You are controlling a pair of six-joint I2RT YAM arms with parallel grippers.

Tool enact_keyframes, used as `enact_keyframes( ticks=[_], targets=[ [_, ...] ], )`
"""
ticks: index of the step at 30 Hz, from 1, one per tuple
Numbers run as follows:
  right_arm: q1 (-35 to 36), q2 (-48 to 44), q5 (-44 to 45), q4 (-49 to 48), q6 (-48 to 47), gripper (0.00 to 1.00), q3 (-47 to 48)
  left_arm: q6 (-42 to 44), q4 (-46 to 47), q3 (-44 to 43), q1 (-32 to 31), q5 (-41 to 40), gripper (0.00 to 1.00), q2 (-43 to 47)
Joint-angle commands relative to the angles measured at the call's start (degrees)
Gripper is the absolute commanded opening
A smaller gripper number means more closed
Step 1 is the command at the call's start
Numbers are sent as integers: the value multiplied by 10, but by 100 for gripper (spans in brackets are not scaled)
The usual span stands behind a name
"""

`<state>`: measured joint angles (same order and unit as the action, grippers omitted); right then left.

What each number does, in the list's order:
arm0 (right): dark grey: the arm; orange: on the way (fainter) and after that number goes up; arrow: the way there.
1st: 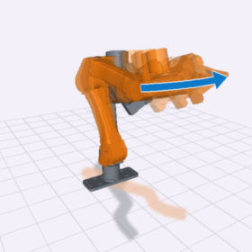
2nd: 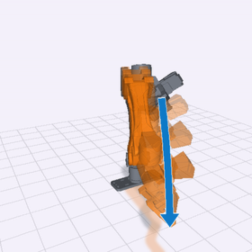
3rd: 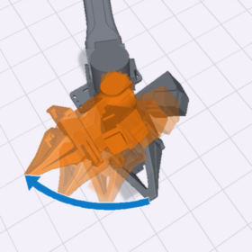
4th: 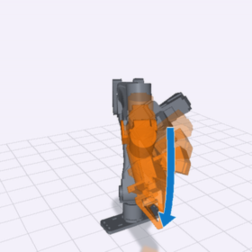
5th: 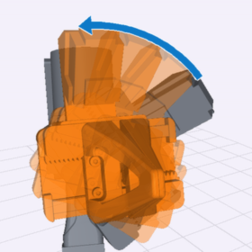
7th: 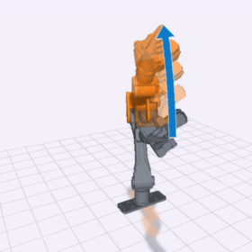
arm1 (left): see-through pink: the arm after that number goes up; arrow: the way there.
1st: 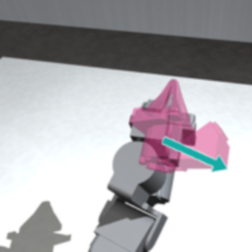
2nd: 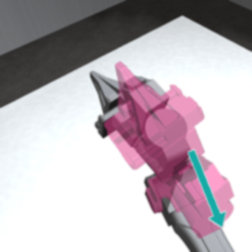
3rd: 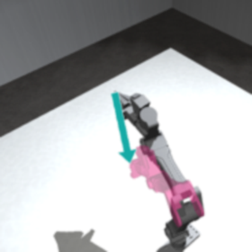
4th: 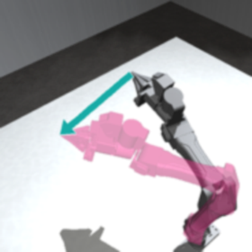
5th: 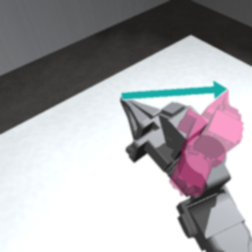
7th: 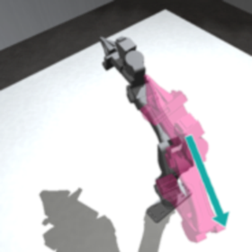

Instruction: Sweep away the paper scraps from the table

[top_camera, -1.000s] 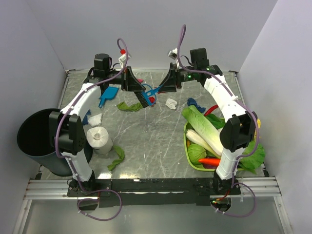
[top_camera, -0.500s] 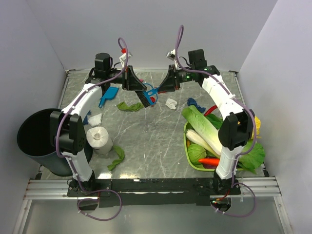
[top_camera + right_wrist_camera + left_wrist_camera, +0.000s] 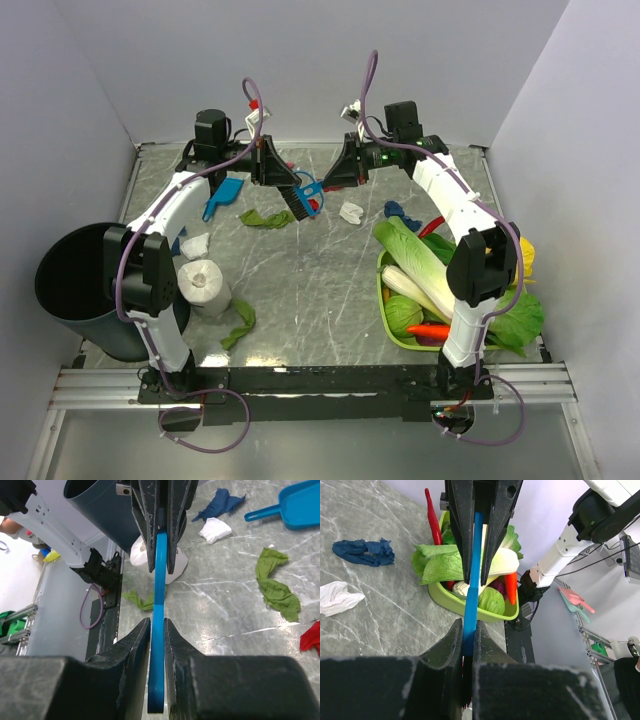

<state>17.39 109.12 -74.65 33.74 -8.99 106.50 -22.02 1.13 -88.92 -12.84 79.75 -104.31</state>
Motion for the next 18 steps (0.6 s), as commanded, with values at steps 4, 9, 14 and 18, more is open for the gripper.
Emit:
enact_keyframes(
  ticks=[4,9,14,18],
  targets=[
    [0,-7,-29,-27,8,24,6,-7,22,-2,-3,14,1,-8],
    [-1,-7,-30,-29,8,19,0,-12,24,-4,-3,15,1,-11],
    [-2,-9,-24,-20,1,11,3,-7,19,-5,-3,7,1,-11],
    [-10,-23,6,-35,19,0,-16,48,-69,-22,1,-90,50,-5]
  ],
)
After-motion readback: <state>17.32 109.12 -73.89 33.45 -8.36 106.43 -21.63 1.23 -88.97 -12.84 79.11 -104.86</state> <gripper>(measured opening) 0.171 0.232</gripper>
